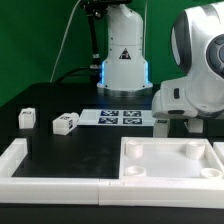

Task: Assemble one leg

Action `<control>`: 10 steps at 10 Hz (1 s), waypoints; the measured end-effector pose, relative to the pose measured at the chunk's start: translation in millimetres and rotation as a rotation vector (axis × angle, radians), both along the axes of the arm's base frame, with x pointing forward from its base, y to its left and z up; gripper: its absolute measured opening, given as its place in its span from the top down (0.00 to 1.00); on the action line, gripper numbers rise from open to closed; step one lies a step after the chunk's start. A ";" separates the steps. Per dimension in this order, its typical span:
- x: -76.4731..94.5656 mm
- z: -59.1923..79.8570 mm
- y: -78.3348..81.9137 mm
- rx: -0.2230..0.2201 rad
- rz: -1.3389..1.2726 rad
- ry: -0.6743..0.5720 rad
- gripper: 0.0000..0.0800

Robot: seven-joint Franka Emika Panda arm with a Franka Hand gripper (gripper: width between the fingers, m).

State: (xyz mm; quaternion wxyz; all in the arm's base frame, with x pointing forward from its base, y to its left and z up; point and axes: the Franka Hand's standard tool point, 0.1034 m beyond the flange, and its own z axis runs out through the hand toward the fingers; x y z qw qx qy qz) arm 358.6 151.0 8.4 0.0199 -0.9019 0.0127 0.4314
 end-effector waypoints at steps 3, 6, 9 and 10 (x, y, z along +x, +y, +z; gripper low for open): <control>13.4 30.5 -10.2 0.053 0.063 -0.008 0.64; 32.0 77.7 -20.0 0.081 0.076 -0.033 0.64; 39.2 70.5 -20.0 0.075 0.065 -0.192 0.64; 42.2 70.6 -21.4 0.070 0.060 -0.323 0.64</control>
Offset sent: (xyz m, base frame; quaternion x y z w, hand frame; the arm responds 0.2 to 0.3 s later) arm 0.0209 -0.0205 0.0737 -0.0046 -0.0325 -0.0690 0.9971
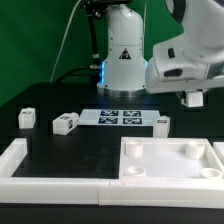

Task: Assemble one leg

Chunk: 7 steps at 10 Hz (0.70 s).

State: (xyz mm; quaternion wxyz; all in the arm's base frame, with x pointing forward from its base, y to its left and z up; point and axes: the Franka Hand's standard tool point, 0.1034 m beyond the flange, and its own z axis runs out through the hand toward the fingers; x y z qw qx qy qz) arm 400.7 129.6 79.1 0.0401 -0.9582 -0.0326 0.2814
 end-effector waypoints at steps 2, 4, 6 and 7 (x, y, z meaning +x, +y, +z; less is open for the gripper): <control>20.4 -2.3 -14.6 0.018 0.006 -0.246 0.64; 33.0 4.8 -25.8 0.019 -0.005 -0.408 0.64; 50.5 16.0 -30.3 0.029 0.011 -0.604 0.64; 57.2 20.9 -28.1 0.034 0.017 -0.640 0.64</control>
Offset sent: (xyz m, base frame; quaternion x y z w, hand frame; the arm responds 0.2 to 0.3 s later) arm 0.0235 -0.0263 0.0104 -0.0117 0.1881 -0.0102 0.9820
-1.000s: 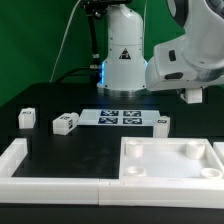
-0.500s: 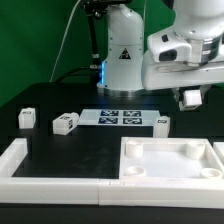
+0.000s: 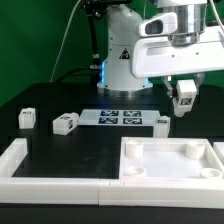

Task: Assemble one leg

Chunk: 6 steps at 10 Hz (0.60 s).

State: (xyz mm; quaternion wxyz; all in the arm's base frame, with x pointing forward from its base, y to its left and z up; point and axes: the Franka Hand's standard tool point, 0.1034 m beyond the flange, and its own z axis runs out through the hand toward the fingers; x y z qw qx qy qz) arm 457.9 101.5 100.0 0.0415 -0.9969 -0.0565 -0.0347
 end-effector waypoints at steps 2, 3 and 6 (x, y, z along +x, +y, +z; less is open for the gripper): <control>2.0 -0.3 -5.1 0.009 -0.018 -0.263 0.64; 0.7 -2.3 -6.5 0.010 -0.021 -0.305 0.64; 47.6 9.4 -8.9 -0.010 0.078 -0.338 0.64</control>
Offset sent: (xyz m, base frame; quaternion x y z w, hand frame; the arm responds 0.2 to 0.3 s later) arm 0.0000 0.0000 0.0000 0.0000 0.0000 0.0000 1.0000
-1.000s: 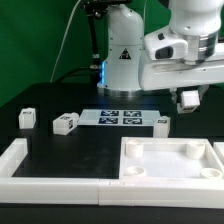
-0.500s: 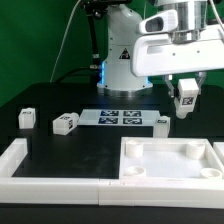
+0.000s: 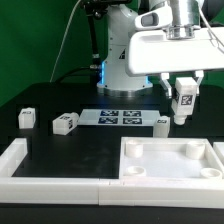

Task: Assemble one leg

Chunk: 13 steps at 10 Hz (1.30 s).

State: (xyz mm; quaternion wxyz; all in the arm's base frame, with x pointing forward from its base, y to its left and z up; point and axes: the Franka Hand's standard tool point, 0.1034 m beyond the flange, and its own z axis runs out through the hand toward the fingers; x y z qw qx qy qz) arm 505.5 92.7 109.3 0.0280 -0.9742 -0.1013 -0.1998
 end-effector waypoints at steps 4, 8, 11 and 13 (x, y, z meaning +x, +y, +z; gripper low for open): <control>66.7 7.8 1.9 -0.004 0.053 -0.001 0.64; 67.2 6.9 2.2 -0.003 0.052 -0.003 0.64; 67.3 -2.3 4.7 -0.002 0.049 -0.040 0.64; 79.4 -1.4 6.3 0.001 0.051 -0.060 0.64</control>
Offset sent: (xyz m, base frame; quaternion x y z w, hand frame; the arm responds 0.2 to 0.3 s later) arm 0.0690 0.0064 0.0016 0.0514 -0.0304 -0.0271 0.9978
